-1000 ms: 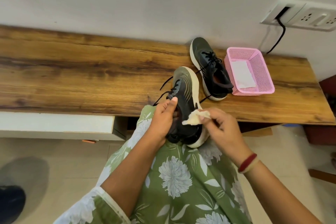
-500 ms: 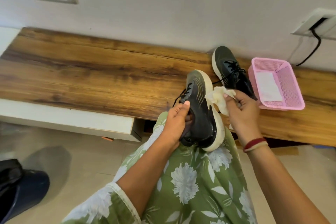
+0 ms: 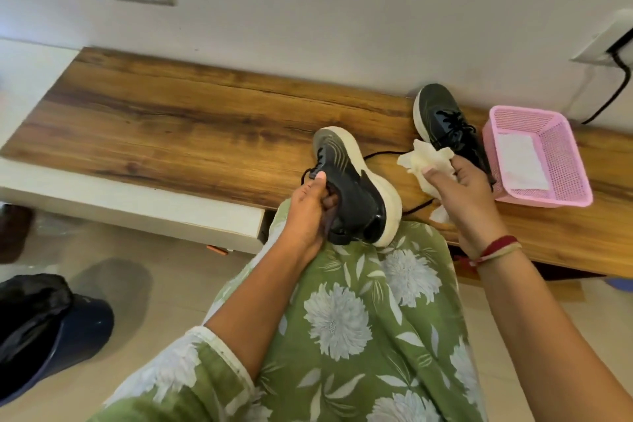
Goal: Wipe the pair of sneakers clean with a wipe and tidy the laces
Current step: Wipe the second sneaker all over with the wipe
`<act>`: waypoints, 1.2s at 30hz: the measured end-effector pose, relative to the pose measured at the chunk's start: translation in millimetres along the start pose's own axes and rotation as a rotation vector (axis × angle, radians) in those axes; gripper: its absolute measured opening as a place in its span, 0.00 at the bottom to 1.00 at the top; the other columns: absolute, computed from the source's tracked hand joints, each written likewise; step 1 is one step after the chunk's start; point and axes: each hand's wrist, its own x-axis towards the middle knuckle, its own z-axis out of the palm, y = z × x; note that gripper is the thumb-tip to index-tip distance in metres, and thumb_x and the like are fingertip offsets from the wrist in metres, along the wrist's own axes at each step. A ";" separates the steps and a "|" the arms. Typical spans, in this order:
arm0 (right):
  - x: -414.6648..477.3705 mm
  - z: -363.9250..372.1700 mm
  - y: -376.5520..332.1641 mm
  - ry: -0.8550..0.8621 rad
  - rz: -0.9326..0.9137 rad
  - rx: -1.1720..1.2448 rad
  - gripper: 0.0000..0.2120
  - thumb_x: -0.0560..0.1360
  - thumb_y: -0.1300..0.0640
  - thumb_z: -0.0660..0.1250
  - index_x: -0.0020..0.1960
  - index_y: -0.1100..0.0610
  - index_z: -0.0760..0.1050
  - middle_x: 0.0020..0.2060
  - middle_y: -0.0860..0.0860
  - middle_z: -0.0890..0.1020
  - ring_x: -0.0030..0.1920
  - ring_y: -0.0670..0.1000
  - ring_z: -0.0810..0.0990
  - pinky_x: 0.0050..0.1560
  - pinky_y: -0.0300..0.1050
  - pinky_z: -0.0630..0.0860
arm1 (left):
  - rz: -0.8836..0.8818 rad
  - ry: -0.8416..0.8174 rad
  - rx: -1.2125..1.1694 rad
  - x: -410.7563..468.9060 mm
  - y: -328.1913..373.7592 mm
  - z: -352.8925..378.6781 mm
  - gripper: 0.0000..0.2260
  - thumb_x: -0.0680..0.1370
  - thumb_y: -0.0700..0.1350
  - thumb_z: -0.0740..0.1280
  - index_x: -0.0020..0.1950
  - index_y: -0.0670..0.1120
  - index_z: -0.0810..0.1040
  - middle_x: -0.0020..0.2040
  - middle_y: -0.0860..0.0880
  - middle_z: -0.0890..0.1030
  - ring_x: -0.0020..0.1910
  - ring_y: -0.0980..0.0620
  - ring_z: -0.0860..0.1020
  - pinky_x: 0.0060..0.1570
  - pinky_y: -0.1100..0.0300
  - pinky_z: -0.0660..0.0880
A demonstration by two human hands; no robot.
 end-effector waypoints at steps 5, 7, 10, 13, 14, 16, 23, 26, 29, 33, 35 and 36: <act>6.3 13.0 -13.6 0.087 -0.106 -0.190 0.16 0.75 0.61 0.66 0.62 0.56 0.73 0.51 0.48 0.78 0.51 0.48 0.76 0.53 0.44 0.73 | -0.041 -0.068 0.126 1.6 -5.2 5.8 0.14 0.83 0.45 0.56 0.40 0.40 0.70 0.25 0.52 0.78 0.26 0.60 0.77 0.28 0.66 0.74; 5.6 16.6 -18.2 0.113 -0.232 -0.362 0.11 0.74 0.61 0.65 0.57 0.57 0.76 0.46 0.50 0.79 0.47 0.50 0.77 0.48 0.41 0.70 | -0.051 -0.090 0.177 4.9 -6.9 3.3 0.14 0.83 0.45 0.56 0.40 0.41 0.70 0.24 0.53 0.77 0.24 0.60 0.76 0.25 0.67 0.72; -4.1 27.6 -21.0 -0.016 -0.376 -0.569 0.09 0.73 0.64 0.64 0.50 0.58 0.81 0.42 0.53 0.82 0.46 0.54 0.78 0.46 0.43 0.71 | -0.052 -0.115 0.192 7.4 -7.5 0.3 0.13 0.83 0.45 0.56 0.40 0.43 0.71 0.24 0.52 0.77 0.23 0.59 0.75 0.24 0.67 0.72; -22.3 40.8 -10.2 -0.212 -0.443 -0.816 0.18 0.73 0.66 0.60 0.59 0.55 0.79 0.52 0.51 0.81 0.54 0.54 0.73 0.54 0.47 0.69 | -0.056 -0.140 0.196 5.9 -7.9 -1.6 0.13 0.83 0.45 0.56 0.41 0.42 0.70 0.23 0.52 0.76 0.21 0.59 0.74 0.21 0.68 0.70; -29.9 43.0 -5.2 -0.236 -0.466 -0.876 0.19 0.73 0.67 0.59 0.61 0.55 0.77 0.53 0.51 0.80 0.54 0.54 0.72 0.55 0.47 0.69 | -0.057 -0.143 0.200 5.7 -8.2 -2.6 0.13 0.83 0.44 0.55 0.40 0.42 0.70 0.22 0.52 0.75 0.20 0.60 0.73 0.20 0.69 0.68; -47.8 40.9 0.0 -0.231 -0.478 -0.895 0.19 0.74 0.66 0.59 0.62 0.55 0.76 0.53 0.51 0.78 0.54 0.54 0.70 0.54 0.48 0.69 | -0.062 -0.148 0.202 6.1 -9.5 -4.1 0.13 0.83 0.44 0.56 0.41 0.41 0.72 0.25 0.52 0.77 0.22 0.58 0.75 0.22 0.68 0.70; -99.4 24.0 1.0 -0.355 -0.542 -0.816 0.19 0.71 0.66 0.58 0.56 0.54 0.79 0.48 0.47 0.78 0.49 0.50 0.71 0.50 0.45 0.72 | -0.077 -0.142 0.282 -0.4 -8.6 1.4 0.15 0.83 0.46 0.56 0.37 0.44 0.71 0.22 0.52 0.75 0.19 0.57 0.71 0.20 0.67 0.66; -86.8 17.8 -11.8 -0.248 -0.340 -0.421 0.16 0.75 0.67 0.60 0.54 0.50 0.79 0.48 0.44 0.78 0.47 0.42 0.74 0.48 0.33 0.70 | -0.063 -0.160 0.276 0.9 -6.0 -0.1 0.16 0.83 0.45 0.56 0.36 0.44 0.71 0.21 0.53 0.73 0.19 0.58 0.71 0.22 0.67 0.68; -52.6 17.7 -18.2 0.036 -0.310 -0.396 0.13 0.76 0.65 0.61 0.54 0.53 0.80 0.47 0.50 0.80 0.45 0.46 0.76 0.48 0.39 0.72 | -0.057 -0.184 0.293 3.6 -7.5 -6.4 0.14 0.82 0.48 0.57 0.38 0.46 0.72 0.25 0.52 0.68 0.21 0.56 0.66 0.23 0.65 0.63; -20.9 36.8 -12.9 -0.040 -0.325 -0.662 0.14 0.74 0.64 0.61 0.56 0.59 0.79 0.51 0.57 0.80 0.54 0.57 0.76 0.56 0.47 0.69 | -0.076 -0.138 0.267 -1.8 -5.8 0.9 0.14 0.83 0.45 0.56 0.38 0.44 0.70 0.23 0.51 0.71 0.17 0.58 0.68 0.18 0.71 0.63; -28.7 46.6 -4.9 -0.111 -0.339 -0.771 0.15 0.73 0.64 0.61 0.58 0.59 0.78 0.51 0.56 0.78 0.54 0.57 0.74 0.54 0.46 0.68 | -0.093 -0.125 0.221 -0.3 -7.3 2.6 0.13 0.83 0.44 0.56 0.42 0.42 0.74 0.27 0.50 0.79 0.24 0.56 0.77 0.24 0.67 0.73; -37.8 48.4 -1.6 -0.117 -0.376 -0.800 0.15 0.73 0.64 0.60 0.57 0.58 0.77 0.49 0.54 0.77 0.53 0.55 0.73 0.52 0.44 0.66 | -0.104 -0.115 0.195 1.5 -7.8 1.2 0.13 0.83 0.44 0.57 0.44 0.41 0.75 0.30 0.48 0.81 0.28 0.55 0.80 0.28 0.65 0.76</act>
